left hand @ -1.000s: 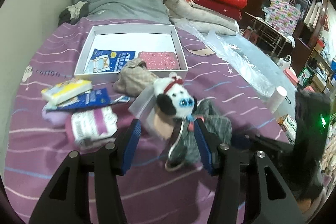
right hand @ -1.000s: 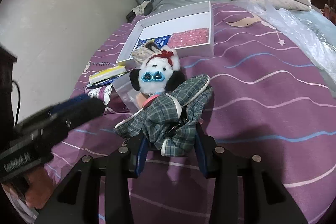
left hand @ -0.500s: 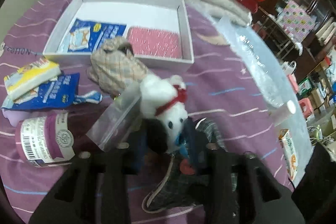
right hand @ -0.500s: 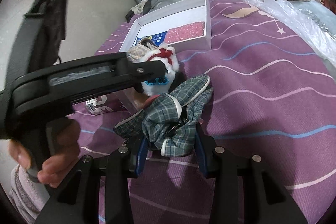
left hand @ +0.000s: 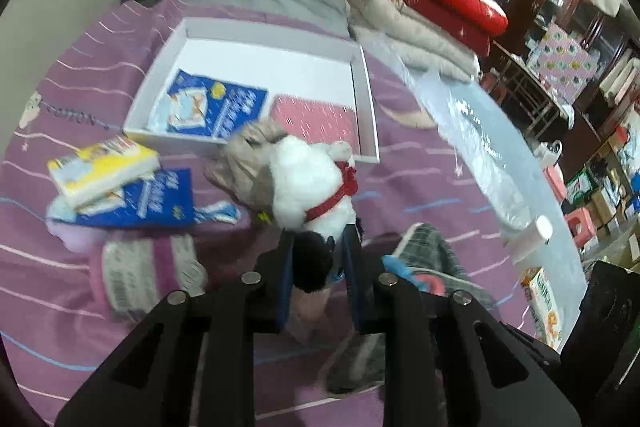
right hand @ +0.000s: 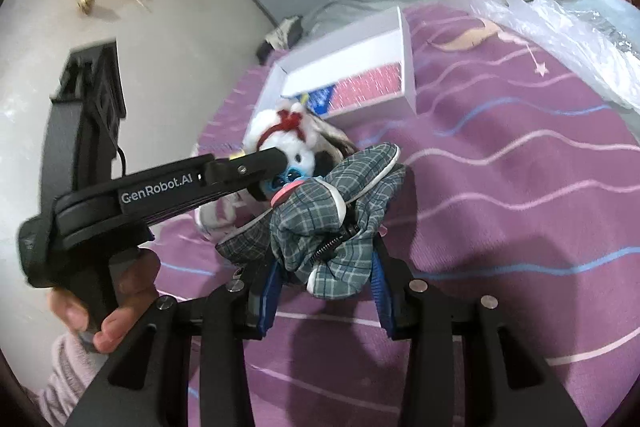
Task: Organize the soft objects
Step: 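Grasp the white dog plush with the left tool while the right tool holds the plaid cloth, then lower the dog plush and plaid cloth into the white box and open both tools, then grasp the clear bag with beige pad with the right tool while the left tool reaches the pink bottle, then grasp the beige checked cloth with the left tool while the right tool holds the clear bag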
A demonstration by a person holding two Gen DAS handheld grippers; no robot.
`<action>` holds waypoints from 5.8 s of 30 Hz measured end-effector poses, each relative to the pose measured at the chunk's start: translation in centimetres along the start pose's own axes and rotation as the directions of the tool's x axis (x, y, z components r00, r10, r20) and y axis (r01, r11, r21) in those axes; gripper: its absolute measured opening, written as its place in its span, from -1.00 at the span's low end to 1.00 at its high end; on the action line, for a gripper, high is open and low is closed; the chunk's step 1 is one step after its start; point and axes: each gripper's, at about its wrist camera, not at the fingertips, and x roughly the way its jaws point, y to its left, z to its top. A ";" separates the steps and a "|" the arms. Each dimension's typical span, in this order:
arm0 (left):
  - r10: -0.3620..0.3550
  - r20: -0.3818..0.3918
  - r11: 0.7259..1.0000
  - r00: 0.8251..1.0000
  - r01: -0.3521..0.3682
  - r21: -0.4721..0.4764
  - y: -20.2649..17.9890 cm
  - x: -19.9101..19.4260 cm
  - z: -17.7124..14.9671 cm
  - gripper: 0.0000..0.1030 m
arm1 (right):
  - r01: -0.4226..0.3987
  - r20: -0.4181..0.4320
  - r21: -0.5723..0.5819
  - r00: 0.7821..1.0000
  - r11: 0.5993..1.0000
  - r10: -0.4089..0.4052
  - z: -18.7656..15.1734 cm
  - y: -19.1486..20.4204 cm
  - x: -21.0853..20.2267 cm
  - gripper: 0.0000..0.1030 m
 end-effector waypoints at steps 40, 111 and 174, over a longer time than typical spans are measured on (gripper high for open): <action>0.218 -0.127 0.976 0.968 -0.219 0.006 13.7 9.0 9.5 -0.51 | 0.233 0.018 -0.503 0.966 0.832 -0.260 14.0 5.7 19.7 -0.24; 0.186 -0.052 0.981 0.981 -0.188 -0.042 5.2 -3.3 0.6 -0.03 | 0.001 -0.311 -0.168 0.949 0.986 -0.054 4.6 2.7 10.3 -0.85; -0.014 -0.028 1.000 1.000 0.013 -0.024 3.1 1.2 2.3 -0.23 | -0.073 -0.176 0.093 0.980 0.993 0.088 6.7 -1.9 6.9 -0.90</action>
